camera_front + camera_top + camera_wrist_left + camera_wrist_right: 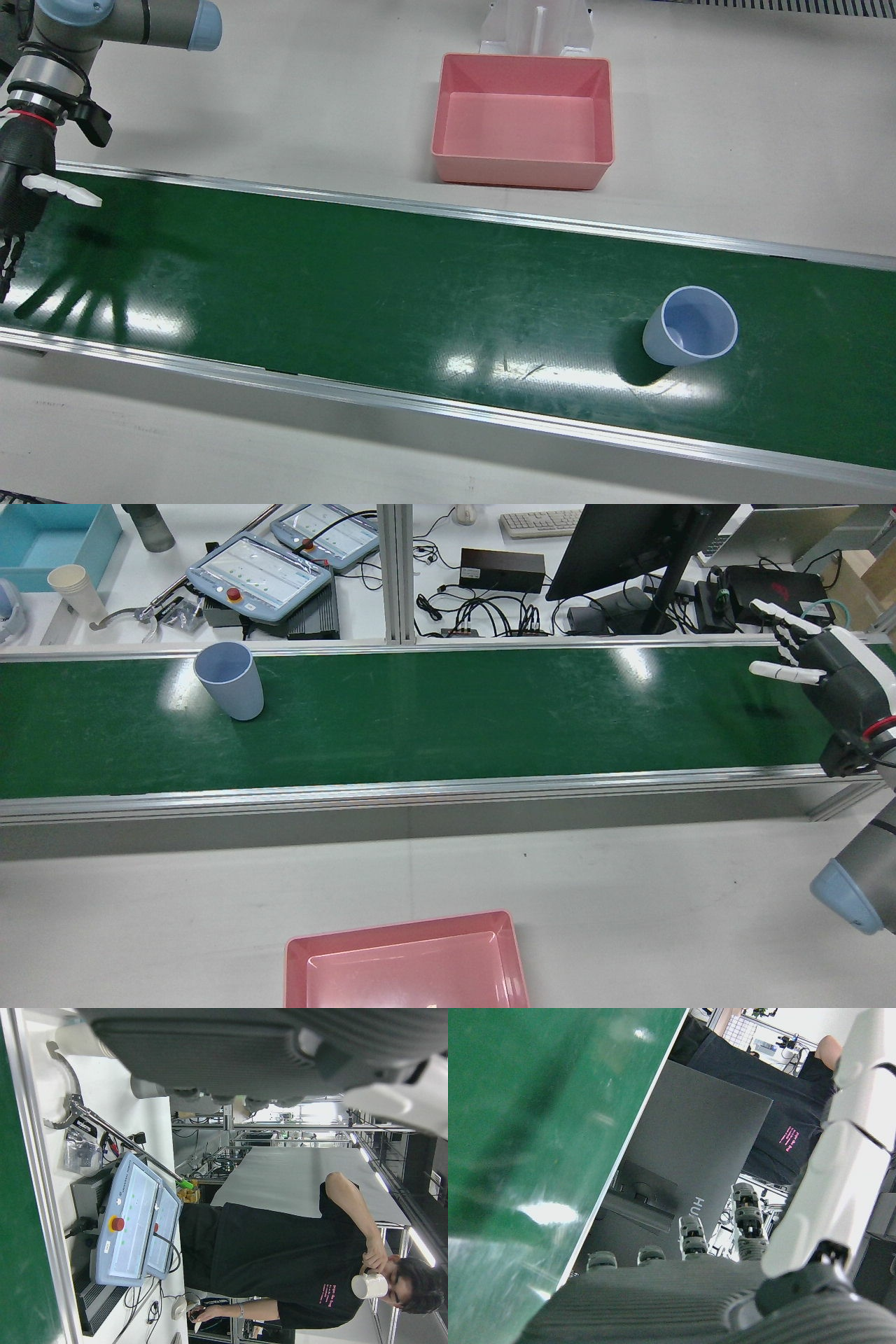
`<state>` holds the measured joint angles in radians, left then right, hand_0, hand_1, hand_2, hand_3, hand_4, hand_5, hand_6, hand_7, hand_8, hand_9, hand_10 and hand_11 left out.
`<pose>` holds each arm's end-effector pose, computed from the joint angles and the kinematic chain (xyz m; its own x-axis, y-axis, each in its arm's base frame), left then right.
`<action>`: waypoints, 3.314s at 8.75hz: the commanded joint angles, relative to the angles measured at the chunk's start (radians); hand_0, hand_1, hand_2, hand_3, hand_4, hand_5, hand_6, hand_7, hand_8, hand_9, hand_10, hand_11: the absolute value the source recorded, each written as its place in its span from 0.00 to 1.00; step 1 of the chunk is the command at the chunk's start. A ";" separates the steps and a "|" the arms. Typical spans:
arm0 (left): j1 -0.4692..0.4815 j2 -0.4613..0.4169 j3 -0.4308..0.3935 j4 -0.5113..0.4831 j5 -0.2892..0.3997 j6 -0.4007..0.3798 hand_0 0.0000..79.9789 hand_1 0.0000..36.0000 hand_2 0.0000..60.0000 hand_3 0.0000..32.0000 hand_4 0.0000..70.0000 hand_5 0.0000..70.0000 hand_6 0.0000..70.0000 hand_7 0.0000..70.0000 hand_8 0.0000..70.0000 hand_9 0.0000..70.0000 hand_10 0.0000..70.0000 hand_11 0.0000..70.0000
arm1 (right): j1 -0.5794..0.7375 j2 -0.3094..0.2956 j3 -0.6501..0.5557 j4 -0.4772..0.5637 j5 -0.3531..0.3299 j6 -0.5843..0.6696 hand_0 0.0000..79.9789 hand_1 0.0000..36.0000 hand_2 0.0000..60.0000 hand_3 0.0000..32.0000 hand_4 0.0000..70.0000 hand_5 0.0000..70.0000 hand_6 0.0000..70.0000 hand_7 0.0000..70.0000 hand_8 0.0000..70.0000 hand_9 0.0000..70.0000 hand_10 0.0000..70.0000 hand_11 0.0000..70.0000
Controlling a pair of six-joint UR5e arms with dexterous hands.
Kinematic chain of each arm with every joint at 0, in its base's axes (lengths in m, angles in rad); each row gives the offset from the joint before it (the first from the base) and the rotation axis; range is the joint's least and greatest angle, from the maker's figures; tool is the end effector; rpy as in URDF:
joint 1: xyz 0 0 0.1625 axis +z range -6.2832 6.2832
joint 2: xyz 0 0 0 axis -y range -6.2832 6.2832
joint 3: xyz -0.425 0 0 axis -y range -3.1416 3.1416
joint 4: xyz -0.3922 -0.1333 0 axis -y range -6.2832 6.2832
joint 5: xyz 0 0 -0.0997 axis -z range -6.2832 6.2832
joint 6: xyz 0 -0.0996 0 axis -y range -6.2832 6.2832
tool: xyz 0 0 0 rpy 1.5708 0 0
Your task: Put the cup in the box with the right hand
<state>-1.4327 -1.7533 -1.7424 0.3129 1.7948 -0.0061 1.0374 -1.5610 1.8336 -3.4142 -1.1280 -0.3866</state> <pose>-0.0349 -0.5562 0.5401 -0.9351 -0.3543 -0.0031 -0.0114 0.0386 -0.9992 -0.0884 -0.4958 0.5816 -0.9224 0.0838 0.3770 -0.3755 0.0341 -0.9262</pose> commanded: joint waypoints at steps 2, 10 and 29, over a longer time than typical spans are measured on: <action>0.000 0.000 0.000 0.000 0.000 0.000 0.00 0.00 0.00 0.00 0.00 0.00 0.00 0.00 0.00 0.00 0.00 0.00 | 0.001 0.001 0.000 0.000 0.001 0.002 0.57 0.38 0.17 0.00 0.01 0.05 0.06 0.22 0.01 0.02 0.00 0.00; 0.000 0.000 0.000 0.000 0.000 0.000 0.00 0.00 0.00 0.00 0.00 0.00 0.00 0.00 0.00 0.00 0.00 0.00 | -0.003 0.015 -0.019 0.000 0.001 0.003 0.57 0.41 0.18 0.29 0.00 0.06 0.03 0.20 0.02 0.02 0.00 0.00; 0.000 0.000 0.000 0.000 0.000 0.000 0.00 0.00 0.00 0.00 0.00 0.00 0.00 0.00 0.00 0.00 0.00 0.00 | -0.069 0.030 -0.005 0.000 0.004 0.008 0.55 0.36 0.16 0.00 0.00 0.05 0.06 0.26 0.01 0.03 0.00 0.00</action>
<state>-1.4328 -1.7533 -1.7426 0.3129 1.7948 -0.0061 0.9766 -1.5327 1.8245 -3.4146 -1.1244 -0.3789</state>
